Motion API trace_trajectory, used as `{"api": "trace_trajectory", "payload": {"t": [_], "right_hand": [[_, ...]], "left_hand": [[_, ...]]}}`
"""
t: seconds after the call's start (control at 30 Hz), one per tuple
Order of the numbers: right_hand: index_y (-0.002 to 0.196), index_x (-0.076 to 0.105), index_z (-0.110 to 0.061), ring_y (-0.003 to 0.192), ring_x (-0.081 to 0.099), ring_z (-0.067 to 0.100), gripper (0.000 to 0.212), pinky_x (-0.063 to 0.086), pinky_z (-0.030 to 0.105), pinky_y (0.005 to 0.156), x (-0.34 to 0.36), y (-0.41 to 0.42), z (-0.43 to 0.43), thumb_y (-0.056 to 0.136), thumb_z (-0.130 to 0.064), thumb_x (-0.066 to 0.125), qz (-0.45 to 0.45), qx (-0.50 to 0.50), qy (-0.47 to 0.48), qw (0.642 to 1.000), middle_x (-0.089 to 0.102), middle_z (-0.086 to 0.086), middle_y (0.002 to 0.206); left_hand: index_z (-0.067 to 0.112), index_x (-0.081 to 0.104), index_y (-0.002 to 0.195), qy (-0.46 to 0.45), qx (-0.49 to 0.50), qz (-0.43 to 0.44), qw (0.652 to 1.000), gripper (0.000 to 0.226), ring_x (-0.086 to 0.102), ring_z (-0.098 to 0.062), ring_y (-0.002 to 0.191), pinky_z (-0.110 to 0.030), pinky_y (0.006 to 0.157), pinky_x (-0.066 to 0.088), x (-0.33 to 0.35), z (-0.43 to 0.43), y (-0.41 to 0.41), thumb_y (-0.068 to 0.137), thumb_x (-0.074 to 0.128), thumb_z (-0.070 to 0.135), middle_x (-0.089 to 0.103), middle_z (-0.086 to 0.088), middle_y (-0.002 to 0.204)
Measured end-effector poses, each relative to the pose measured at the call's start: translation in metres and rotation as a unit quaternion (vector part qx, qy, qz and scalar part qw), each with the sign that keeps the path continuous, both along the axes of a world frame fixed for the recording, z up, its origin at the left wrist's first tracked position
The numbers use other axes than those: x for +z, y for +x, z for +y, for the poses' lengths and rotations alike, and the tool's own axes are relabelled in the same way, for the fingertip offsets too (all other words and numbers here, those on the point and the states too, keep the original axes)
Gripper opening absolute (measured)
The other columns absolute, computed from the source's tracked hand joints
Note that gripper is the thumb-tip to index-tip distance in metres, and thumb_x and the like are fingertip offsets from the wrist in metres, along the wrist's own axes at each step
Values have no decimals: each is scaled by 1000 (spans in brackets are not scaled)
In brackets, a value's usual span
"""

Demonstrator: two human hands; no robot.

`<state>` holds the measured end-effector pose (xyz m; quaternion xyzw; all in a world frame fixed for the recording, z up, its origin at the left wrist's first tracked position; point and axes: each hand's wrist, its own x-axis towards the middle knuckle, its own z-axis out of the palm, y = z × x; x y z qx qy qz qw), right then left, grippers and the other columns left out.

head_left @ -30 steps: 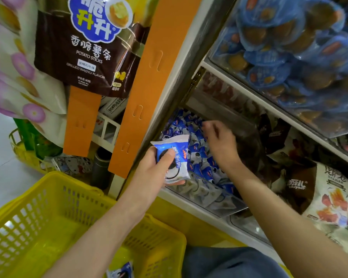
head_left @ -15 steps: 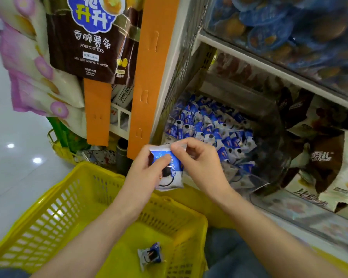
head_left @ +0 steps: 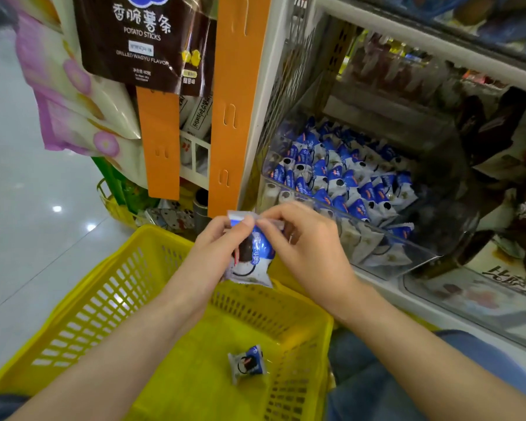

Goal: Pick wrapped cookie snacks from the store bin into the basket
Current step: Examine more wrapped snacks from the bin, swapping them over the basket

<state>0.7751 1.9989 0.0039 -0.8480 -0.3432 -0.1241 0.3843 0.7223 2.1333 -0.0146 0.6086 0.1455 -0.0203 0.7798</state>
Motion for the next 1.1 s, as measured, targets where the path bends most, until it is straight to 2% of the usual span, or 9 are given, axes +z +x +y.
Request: {"api": "trace_trajectory", "payload": {"t": [0.1,0.23,0.37,0.53,0.7,0.83,0.93,1.0,1.1], "right_hand": [[85,56,-22,68,62,7,9,52,24,59,-3,1,-1,92,-19,55,124,-43,65,989,62,-7,77],[89,50,-27,75,67,10,13,57,27,61,-5,0,0,92,-14,53,261,-52,162,950,66,2,87],[100,47,-26,83,67,18,25,54,29,73,-7,-4,0,88,-6,58,336,-25,83,938,70,5,90],[105,53,-10,78,63,20,24,56,25,70,-5,-5,3,86,4,57,425,33,58,903,66,23,105],[124,53,-19,107,58,8,44,47,29,95,-4,-4,2,82,-18,68,305,52,-17,951,62,-2,116],[98,63,-23,88,64,13,11,53,38,82,-3,-6,4,87,-22,61,269,62,41,960,69,1,92],[82,63,-29,75,64,11,12,54,33,71,-4,-5,3,86,-18,64,217,51,49,974,67,-3,77],[83,63,-25,72,60,6,7,51,24,66,-4,-7,2,87,-19,63,141,54,16,988,63,-8,76],[89,64,-15,76,56,9,7,51,32,66,-2,-11,0,89,-21,61,-5,65,-67,996,60,-4,83]], "left_hand": [[16,53,111,22,-12,22,999,58,70,-16,78,-27,61,55,-1,-1,-3,62,77,35,71,-6,97],[13,54,109,2,102,-14,995,37,69,-6,71,-16,54,51,2,4,-6,76,71,13,74,2,87],[24,66,95,54,146,-57,986,10,64,4,68,-10,53,46,1,13,-6,87,61,25,73,12,79],[29,71,75,88,164,-75,980,24,63,-1,70,-13,57,49,-2,15,-7,91,54,26,72,11,78],[20,67,73,209,136,-95,964,20,58,-17,70,-43,67,51,-2,18,-6,91,56,19,69,-10,76],[26,65,72,291,67,-119,947,20,60,-17,67,-35,63,48,-3,15,-10,90,57,21,66,0,69],[21,64,74,303,46,-134,942,19,55,-18,66,-38,62,45,-3,12,-11,91,55,21,63,-5,70],[18,63,75,291,31,-134,947,19,53,-22,66,-40,63,45,-4,12,-11,92,54,21,62,-12,73],[20,62,72,270,10,-123,955,21,51,-20,66,-29,60,42,-2,13,-11,91,54,22,60,-9,70]]}}
